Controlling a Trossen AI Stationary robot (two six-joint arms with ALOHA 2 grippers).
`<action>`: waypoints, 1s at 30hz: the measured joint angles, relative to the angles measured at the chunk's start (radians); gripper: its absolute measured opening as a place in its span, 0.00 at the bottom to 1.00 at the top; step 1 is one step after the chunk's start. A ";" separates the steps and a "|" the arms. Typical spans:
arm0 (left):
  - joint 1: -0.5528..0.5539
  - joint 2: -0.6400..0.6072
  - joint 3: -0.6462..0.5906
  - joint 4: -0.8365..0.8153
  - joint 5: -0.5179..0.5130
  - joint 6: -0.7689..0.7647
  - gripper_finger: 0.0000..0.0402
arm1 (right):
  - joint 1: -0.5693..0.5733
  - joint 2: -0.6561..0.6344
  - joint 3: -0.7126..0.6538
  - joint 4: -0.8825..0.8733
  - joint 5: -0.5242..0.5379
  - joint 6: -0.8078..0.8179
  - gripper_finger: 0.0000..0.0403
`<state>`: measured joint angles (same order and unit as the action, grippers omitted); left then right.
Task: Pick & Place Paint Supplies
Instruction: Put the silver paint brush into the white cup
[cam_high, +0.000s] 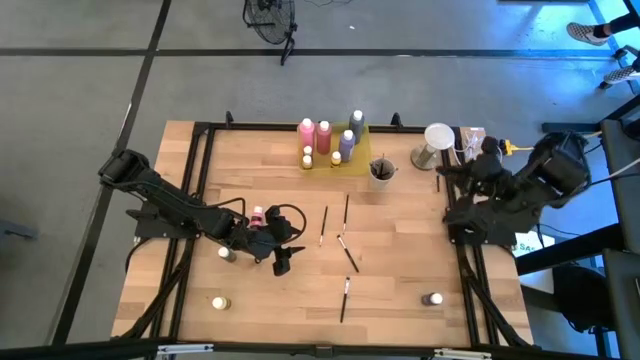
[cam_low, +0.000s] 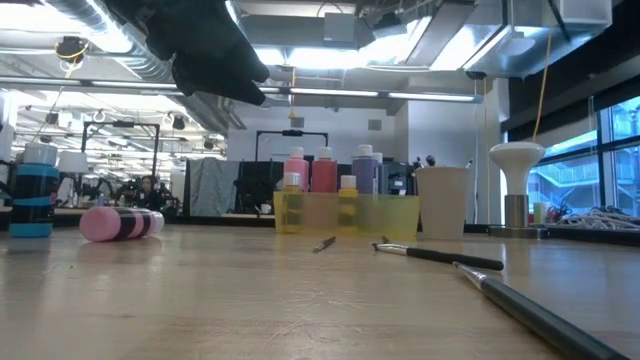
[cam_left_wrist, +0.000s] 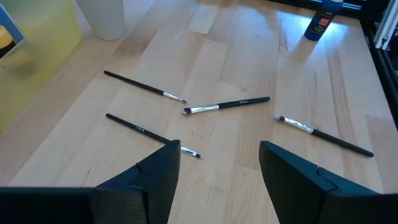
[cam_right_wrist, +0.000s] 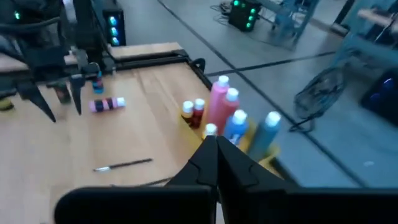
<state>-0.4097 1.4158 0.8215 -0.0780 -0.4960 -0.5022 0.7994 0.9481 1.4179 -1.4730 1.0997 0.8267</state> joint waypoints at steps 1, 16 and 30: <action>0.000 0.000 0.000 0.000 0.000 0.000 0.53 | 0.000 -0.045 -0.069 0.067 0.000 -0.008 0.00; 0.000 0.000 0.000 0.000 0.000 0.000 0.53 | -0.070 -0.257 -0.985 1.683 -0.237 -0.892 0.00; 0.000 0.000 0.000 0.000 0.000 0.000 0.53 | -0.385 -0.288 -1.155 2.239 -0.401 -1.252 0.00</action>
<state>-0.4099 1.4158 0.8215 -0.0780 -0.4957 -0.5022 0.4143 0.6601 0.2626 0.7663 0.6986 -0.4254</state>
